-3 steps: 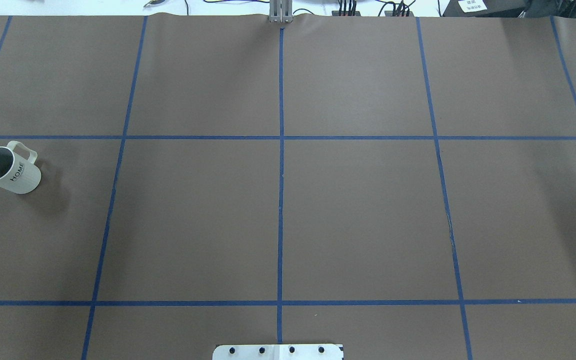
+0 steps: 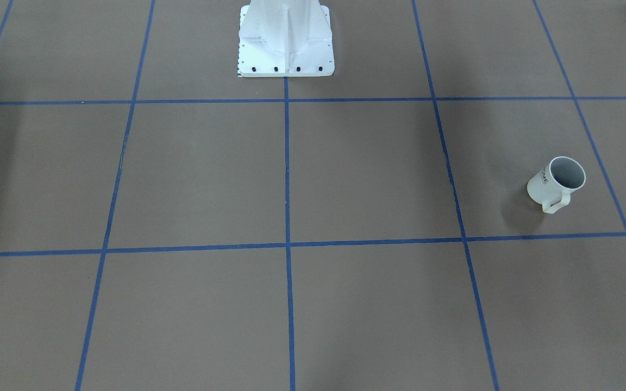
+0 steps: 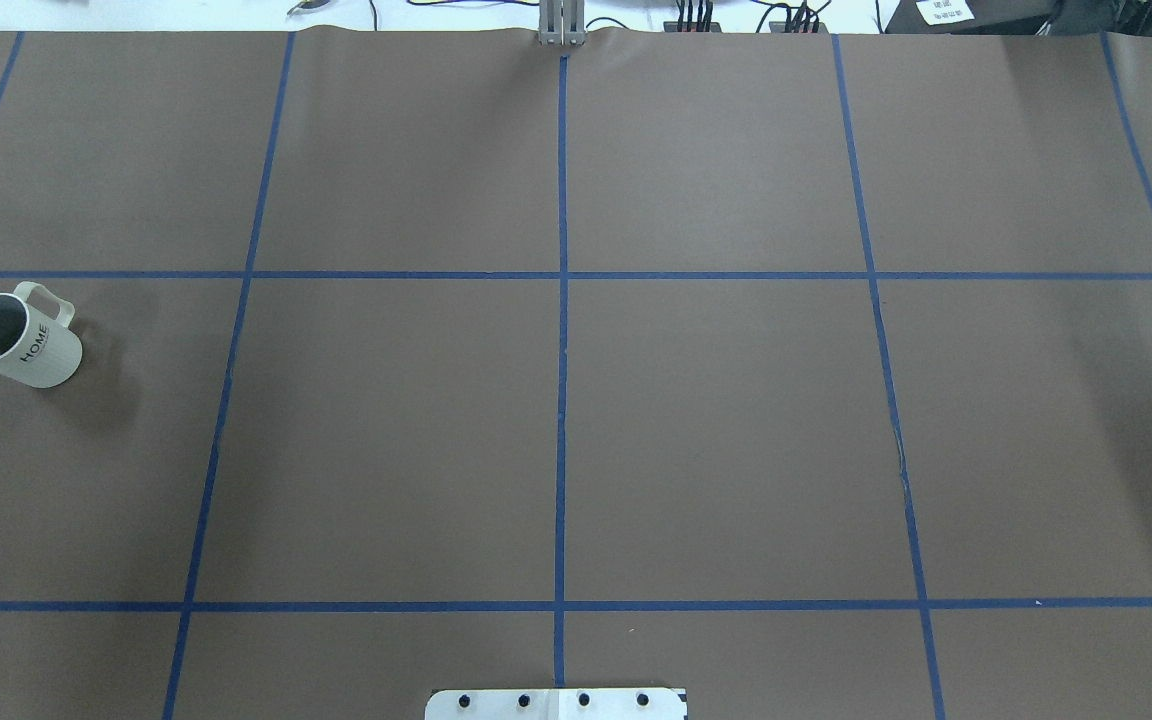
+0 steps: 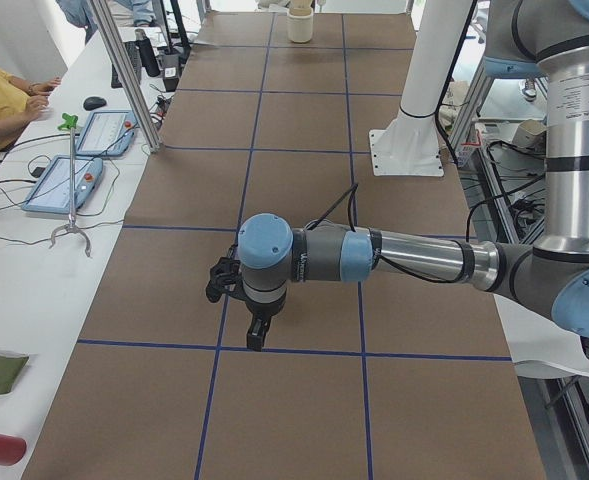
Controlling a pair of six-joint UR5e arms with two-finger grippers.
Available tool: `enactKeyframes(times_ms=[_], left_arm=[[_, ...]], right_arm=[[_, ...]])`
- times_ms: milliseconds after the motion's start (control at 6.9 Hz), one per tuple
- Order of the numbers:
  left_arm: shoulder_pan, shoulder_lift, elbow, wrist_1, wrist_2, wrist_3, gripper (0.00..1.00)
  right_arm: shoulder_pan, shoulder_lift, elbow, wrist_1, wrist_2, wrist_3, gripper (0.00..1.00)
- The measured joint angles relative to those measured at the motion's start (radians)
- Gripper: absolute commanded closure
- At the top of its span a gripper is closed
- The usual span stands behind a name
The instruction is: Left arm hands cup to right arm to dump lemon
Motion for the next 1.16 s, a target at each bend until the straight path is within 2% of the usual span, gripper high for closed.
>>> enactKeyframes(times_ms=[580,725,1159], left_arm=[[-0.002,-0.027,-0.070,-0.011,-0.001,-0.008,0.00],[-0.004,-0.047,-0.077,-0.049,0.001,-0.007,0.00],[-0.002,-0.081,-0.031,-0.163,-0.006,-0.026,0.00]], right_arm=[[0.001,0.002,0.099,-0.001,0.002,0.004,0.00],[0.001,0.009,0.135,0.018,0.005,0.009,0.00],[0.002,0.028,0.148,0.174,0.007,0.022,0.00]])
